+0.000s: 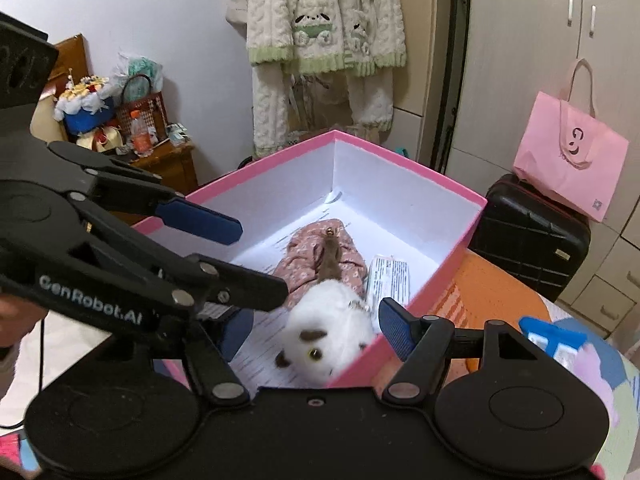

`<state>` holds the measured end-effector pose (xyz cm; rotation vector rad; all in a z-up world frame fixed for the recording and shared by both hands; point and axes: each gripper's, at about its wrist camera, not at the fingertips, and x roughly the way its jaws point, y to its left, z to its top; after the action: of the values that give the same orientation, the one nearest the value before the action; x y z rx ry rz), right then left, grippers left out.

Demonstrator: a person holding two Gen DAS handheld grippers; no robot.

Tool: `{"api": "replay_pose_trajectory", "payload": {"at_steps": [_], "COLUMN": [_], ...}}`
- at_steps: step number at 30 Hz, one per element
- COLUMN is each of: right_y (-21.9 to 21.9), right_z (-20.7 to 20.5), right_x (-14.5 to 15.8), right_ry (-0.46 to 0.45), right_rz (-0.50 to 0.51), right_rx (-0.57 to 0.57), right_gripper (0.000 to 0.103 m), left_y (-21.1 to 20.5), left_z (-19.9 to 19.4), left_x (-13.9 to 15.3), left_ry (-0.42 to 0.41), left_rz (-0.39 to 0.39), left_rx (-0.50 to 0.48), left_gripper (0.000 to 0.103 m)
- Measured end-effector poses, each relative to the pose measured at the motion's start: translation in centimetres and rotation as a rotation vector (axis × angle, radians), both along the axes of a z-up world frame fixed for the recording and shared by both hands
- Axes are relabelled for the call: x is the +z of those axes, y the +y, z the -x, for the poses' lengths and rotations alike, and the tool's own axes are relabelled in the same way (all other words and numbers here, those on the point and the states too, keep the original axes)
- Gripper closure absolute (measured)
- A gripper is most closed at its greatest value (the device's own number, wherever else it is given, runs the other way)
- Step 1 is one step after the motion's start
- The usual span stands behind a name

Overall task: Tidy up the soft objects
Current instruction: 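Carry the white plush cat into the pink box and open the left gripper, then move both grippers back toward the mesh puff and strawberry plush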

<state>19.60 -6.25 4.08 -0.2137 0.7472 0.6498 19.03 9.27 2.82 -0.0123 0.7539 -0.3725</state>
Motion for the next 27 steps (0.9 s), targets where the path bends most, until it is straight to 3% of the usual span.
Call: {"api": "replay_pose_trajectory", "payload": {"at_steps": [15, 27], "right_y": [-6.1, -12.6], "right_z": [7.1, 12.1], "right_x": [4.1, 4.2], "right_ry": [0.030, -0.013], "right_rz": [-0.060, -0.045], "right_rx": [-0.035, -0.168], "right_gripper": [0.029, 0.029], "left_y": [-2.0, -5.4], "left_z": [7.7, 12.4], "left_x": [3.6, 4.6], "left_ry": [-0.023, -0.055], "left_rz": [-0.014, -0.051], "left_rx": [-0.120, -0.211], "left_gripper": [0.039, 0.035]}}
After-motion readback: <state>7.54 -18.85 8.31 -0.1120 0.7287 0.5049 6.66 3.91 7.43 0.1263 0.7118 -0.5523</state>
